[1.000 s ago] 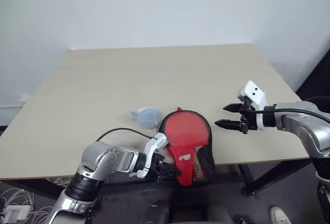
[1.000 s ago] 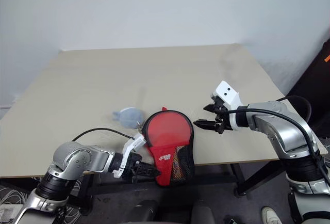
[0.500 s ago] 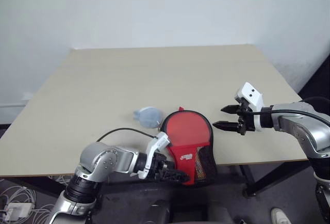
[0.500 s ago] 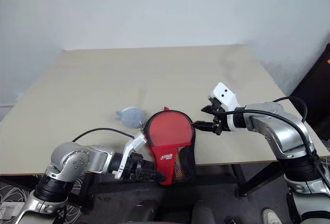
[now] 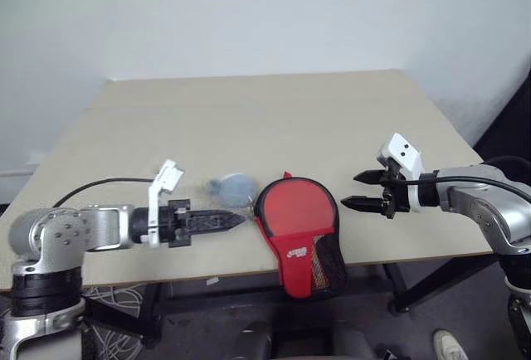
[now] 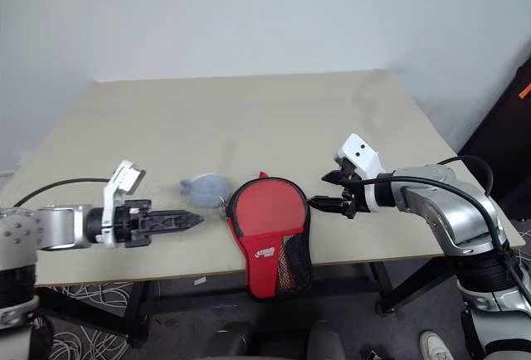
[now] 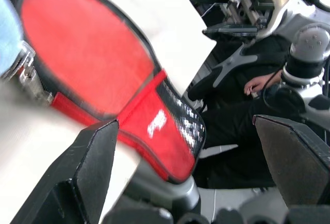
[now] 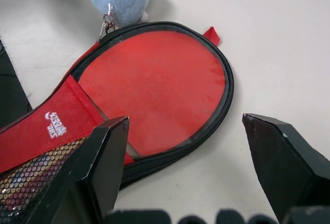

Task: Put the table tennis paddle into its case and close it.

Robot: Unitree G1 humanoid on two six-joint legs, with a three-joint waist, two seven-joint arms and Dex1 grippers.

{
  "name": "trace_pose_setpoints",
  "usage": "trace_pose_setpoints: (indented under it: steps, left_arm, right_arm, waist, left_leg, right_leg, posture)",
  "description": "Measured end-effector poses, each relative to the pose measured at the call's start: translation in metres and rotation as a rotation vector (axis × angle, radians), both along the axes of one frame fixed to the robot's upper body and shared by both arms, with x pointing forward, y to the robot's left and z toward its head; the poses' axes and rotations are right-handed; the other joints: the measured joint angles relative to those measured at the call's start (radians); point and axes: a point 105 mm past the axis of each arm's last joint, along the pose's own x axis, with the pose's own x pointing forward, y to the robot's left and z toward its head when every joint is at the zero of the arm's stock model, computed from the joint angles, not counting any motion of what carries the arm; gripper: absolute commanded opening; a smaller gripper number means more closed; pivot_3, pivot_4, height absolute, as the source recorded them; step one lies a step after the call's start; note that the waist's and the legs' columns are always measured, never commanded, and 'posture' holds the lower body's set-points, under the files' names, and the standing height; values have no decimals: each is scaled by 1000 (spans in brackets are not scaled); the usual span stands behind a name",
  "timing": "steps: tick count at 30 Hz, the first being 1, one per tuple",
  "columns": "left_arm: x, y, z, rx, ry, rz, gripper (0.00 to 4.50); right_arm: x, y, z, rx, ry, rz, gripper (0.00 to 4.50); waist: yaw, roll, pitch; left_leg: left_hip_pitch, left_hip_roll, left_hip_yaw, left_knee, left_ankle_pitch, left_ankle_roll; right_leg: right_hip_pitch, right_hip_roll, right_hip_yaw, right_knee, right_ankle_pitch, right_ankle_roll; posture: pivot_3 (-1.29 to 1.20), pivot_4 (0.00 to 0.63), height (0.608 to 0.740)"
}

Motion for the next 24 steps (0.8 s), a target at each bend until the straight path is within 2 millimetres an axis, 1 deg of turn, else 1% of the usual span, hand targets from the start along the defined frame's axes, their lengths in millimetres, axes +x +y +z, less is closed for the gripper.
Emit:
trace_pose_setpoints:
  steps: [1,2,3,5,7,9,10,12,13,14,15,18,20,21,23,24]
  left_arm:
    - [-1,10,0,37,-48,0,4454]
    - [4,17,1,76,-116,11,4454]
    - [10,22,5,93,-184,23,4454]
    - [29,27,11,131,-320,63,4454]
    - [57,22,18,151,-449,145,4454]
    - [78,15,19,165,-514,240,4454]
    - [86,8,19,159,-536,281,4454]
    - [91,-5,16,147,-544,310,4454]
    - [95,-17,17,121,-556,335,4454]
    - [97,-32,20,91,-570,337,4454]
    - [98,-52,23,59,-587,337,4454]
    - [95,-91,32,16,-637,298,4454]
    - [91,-108,36,-6,-661,278,4454]
    - [91,-111,35,5,-668,273,4454]
    - [90,-116,26,75,-692,246,4454]
    - [87,-117,16,138,-710,216,4454]
  right_arm:
    - [0,0,0,0,1,1,3819]
    - [0,0,0,-1,2,0,3819]
    - [1,0,0,-1,3,0,3819]
    - [2,2,1,5,-3,7,3819]
    - [4,5,5,9,-17,18,3819]
    - [6,6,6,15,-23,19,3819]
    - [8,6,6,18,-20,14,3819]
    - [11,6,7,17,-25,9,3819]
    - [15,4,6,15,-24,-3,3819]
    - [19,4,7,16,-27,-16,3819]
    - [24,7,8,22,-32,-19,3819]
    - [36,16,14,33,-61,-12,3819]
    - [46,15,15,23,-73,-30,3819]
    - [52,16,16,23,-79,-38,3819]
    - [63,16,19,19,-95,-51,3819]
    - [68,16,19,17,-101,-57,3819]
  waist:
    - [0,0,0]
    - [1,1,0]
    - [5,2,0]
    - [17,3,1]
    - [28,2,0]
    - [30,-1,0]
    - [29,-2,0]
    - [26,-3,0]
    - [23,-3,0]
    - [23,-3,0]
    - [21,-4,0]
    - [11,-4,0]
    - [5,-4,0]
    - [1,-4,0]
    - [-1,-3,0]
    - [-3,-3,0]
  left_leg:
    - [0,0,1,0,0,-1]
    - [0,1,2,0,0,-1]
    - [0,2,2,0,0,-1]
    - [0,4,1,1,0,-1]
    - [0,3,1,1,0,-1]
    - [0,2,0,1,0,0]
    - [-1,1,0,1,2,3]
    - [-3,0,-1,1,2,4]
    - [-3,0,-1,1,2,4]
    - [-4,0,-1,2,2,4]
    - [-4,-1,-1,2,2,3]
    - [-3,-2,0,2,2,3]
    - [-2,-2,2,2,2,3]
    - [-1,-1,3,2,2,3]
    - [1,0,4,1,2,3]
    - [2,0,5,0,2,3]
  right_leg:
    - [0,0,0,0,0,-2]
    - [0,0,0,0,0,-3]
    - [1,-1,-1,0,0,-4]
    - [1,-1,-2,-1,-1,-4]
    - [3,-1,-3,-3,0,-3]
    - [3,-1,-3,-3,1,0]
    - [3,-1,-1,-3,2,0]
    - [0,-2,0,-3,2,0]
    - [0,-1,0,-3,4,-4]
    - [0,-2,0,-3,5,-4]
    - [0,-1,0,-3,5,-5]
    - [0,0,0,-2,5,-4]
    - [2,1,-1,-2,3,-2]
    - [2,2,-1,-1,3,-2]
    - [3,3,0,-1,3,-2]
    - [3,3,1,-1,3,-2]
  posture:
    - [0,0,698]
    - [0,0,698]
    - [0,0,698]
    - [0,0,698]
    - [0,0,698]
    - [0,0,698]
    - [0,0,698]
    - [0,0,698]
    - [0,0,698]
    - [0,0,698]
    - [0,0,698]
    - [0,0,698]
    - [0,0,698]
    - [0,0,698]
    - [0,0,698]
    - [0,0,698]
